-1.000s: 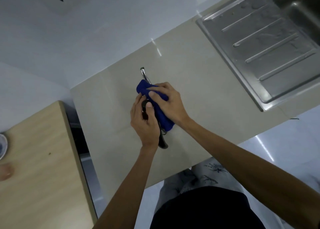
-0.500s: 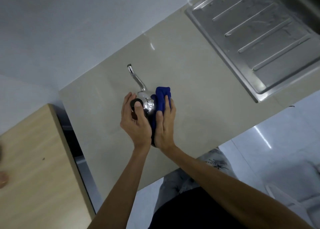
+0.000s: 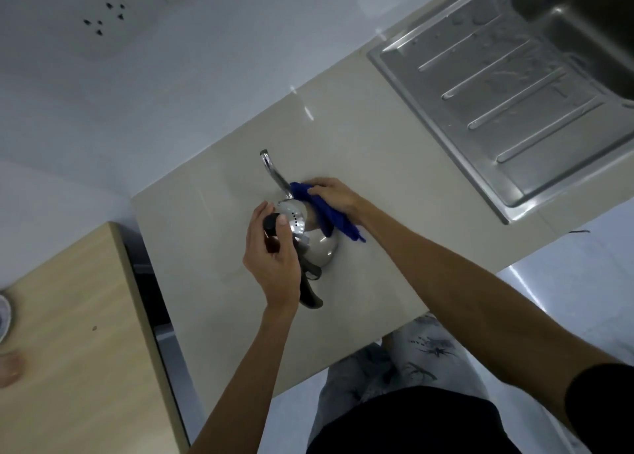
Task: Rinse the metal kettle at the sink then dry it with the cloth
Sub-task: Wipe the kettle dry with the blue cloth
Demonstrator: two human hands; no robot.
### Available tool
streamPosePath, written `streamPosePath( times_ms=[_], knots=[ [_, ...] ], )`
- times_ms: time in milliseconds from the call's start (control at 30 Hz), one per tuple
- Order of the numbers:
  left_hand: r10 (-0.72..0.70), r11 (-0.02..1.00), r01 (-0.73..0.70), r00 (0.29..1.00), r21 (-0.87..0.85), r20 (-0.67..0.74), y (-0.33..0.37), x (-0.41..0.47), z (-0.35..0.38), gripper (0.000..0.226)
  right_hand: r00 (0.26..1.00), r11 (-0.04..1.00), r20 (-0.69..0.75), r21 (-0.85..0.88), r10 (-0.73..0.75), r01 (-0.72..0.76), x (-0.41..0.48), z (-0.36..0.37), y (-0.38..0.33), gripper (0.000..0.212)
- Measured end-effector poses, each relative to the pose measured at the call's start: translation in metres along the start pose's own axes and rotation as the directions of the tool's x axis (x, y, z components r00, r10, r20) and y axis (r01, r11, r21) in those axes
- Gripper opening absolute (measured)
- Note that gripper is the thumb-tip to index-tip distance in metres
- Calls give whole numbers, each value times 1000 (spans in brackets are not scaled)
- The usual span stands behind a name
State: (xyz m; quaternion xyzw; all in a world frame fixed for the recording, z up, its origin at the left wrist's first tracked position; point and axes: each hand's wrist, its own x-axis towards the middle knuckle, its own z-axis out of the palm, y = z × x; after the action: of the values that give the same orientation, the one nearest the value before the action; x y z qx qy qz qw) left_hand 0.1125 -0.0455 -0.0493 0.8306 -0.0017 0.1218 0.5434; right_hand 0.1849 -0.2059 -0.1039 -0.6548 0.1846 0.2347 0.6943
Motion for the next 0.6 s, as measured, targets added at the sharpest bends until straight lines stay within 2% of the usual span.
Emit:
streamPosePath(
  times_ms=[133,300,367,467,533,600],
  knots=[
    [57,997,-62,995,56,80,3,10,-3,37,979,978,186,169,86,-118,19,-10,-28,24],
    [123,951,-200,945,237,303,-1,23,-8,52,979,960,185,249,83,-129,27,-33,-22,29],
    [207,878,-349,894,329,397,1,32,-9,51,985,943,157,308,77,-123,22,-49,-11,32],
    [335,700,-573,790,426,513,3,51,-10,53,987,894,127,424,99,-144,5,-74,5,34],
    [362,634,-640,742,434,565,5,58,-10,55,991,859,92,494,102,-134,-12,-87,16,24],
    [341,636,-640,734,431,587,8,56,-10,58,994,827,78,552,78,-108,-32,-93,27,19]
  ],
)
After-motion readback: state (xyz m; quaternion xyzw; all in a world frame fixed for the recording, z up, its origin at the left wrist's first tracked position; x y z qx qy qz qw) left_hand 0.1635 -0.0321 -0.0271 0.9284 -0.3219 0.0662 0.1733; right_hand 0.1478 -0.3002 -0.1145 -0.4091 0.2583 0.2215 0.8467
